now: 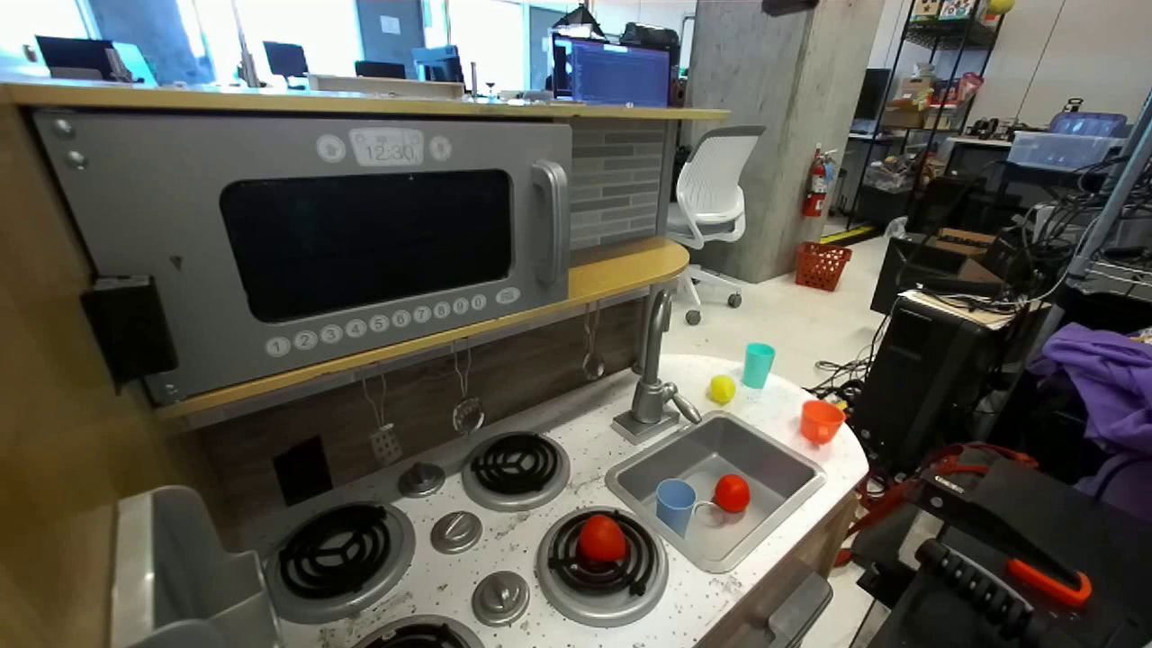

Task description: Remove the orange object from the stove plate.

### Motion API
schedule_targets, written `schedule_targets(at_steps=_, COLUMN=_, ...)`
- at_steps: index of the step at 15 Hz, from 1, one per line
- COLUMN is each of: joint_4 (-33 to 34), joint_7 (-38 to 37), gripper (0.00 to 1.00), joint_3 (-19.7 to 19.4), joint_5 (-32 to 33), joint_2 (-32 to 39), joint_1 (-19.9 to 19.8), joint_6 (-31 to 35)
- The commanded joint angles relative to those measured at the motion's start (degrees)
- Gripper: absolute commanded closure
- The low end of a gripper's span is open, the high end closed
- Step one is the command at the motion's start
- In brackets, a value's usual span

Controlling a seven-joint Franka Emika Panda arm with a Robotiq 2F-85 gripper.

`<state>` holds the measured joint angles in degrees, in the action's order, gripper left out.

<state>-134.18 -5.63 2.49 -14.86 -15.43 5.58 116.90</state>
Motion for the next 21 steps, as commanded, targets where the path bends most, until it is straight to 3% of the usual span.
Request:
schedule_targets(at_steps=1, joint_4=0.87, joint_7=0.05, gripper=0.00, joint_3=0.79, joint_5=0.60, joint_2=1.18, joint_1=-0.47, joint_6=0.75)
schedule_targets(at_steps=4, joint_4=2.24, joint_7=-0.64, gripper=0.00, joint_3=0.77, joint_5=2.60, joint_2=4.47, joint_1=-1.30, joint_6=2.92)
schedule_targets(at_steps=14, joint_4=1.59, joint_7=-2.65, gripper=0.00, joint_3=-1.43, joint_5=18.11, joint_2=13.16, joint_1=-5.91, joint_6=12.04)
schedule_targets(at_steps=21, joint_4=-3.13, joint_7=-1.26, gripper=0.00, joint_3=-3.50, joint_5=21.35, joint_2=20.24, joint_1=-6.86, joint_6=24.94)
